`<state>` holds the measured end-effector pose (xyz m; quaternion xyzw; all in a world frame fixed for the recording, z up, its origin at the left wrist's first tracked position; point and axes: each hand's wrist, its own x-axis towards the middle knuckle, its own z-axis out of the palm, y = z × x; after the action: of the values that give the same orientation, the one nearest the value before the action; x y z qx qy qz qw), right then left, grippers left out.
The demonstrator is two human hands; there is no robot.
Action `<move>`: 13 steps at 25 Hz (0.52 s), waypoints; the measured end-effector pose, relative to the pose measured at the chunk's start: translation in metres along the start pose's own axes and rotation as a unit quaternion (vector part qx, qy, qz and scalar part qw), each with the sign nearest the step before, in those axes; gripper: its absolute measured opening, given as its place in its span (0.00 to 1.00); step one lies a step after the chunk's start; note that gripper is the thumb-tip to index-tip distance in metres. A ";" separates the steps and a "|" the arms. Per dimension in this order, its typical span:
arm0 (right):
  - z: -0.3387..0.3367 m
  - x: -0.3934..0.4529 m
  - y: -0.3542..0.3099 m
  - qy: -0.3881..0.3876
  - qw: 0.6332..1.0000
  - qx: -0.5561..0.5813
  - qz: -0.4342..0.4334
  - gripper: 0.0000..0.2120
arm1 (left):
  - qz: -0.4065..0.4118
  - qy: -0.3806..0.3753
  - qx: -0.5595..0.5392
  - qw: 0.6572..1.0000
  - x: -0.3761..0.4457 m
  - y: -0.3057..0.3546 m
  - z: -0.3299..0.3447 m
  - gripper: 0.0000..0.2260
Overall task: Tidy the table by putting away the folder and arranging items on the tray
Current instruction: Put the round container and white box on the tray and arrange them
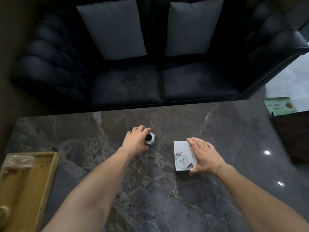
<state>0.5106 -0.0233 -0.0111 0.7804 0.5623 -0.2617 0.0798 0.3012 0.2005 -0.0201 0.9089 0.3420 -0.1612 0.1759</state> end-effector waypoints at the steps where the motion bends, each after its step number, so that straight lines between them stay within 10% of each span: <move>1: 0.001 0.001 0.001 0.003 1.000 0.000 -0.005 0.64 | 0.005 0.001 0.007 1.000 0.002 0.000 0.002 0.33; 13: 0.005 0.000 -0.011 0.041 0.999 0.006 0.002 0.57 | -0.029 0.016 -0.018 0.999 -0.006 0.007 0.011 0.26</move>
<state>0.4994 -0.0218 -0.0131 0.7921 0.5617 -0.2330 0.0529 0.2996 0.1875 -0.0264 0.8978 0.3737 -0.1452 0.1821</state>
